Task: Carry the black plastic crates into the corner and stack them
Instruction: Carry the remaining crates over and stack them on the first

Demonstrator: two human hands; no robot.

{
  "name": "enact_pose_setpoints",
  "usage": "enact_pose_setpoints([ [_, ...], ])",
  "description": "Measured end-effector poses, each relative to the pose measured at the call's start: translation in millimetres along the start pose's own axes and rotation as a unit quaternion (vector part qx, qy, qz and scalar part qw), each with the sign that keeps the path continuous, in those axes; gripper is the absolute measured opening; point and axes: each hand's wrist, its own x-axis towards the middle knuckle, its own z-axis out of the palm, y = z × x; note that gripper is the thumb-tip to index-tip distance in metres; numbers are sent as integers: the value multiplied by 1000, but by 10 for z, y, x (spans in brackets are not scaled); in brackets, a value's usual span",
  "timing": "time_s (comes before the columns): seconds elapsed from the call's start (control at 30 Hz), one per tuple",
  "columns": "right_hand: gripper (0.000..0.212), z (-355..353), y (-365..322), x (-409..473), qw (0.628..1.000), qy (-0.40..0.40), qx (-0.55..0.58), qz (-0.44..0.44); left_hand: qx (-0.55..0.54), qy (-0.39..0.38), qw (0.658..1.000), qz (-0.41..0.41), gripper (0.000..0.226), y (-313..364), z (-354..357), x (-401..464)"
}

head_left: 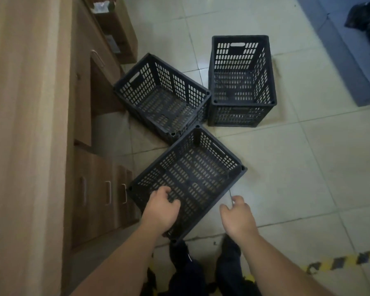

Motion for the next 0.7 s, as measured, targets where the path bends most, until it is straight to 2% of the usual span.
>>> enact_pose_setpoints([
  [0.37,58,676,328,1137,999,-37,3,39,10,26,999,-19,57,-137,272,1323],
  [0.57,58,1073,488,1551,996,-37,48,69,23,27,999,-25,60,-309,434,1842],
  [0.7,41,1243,577,1788,991,-23,76,106,46,37,998,-22,60,-382,495,2184],
])
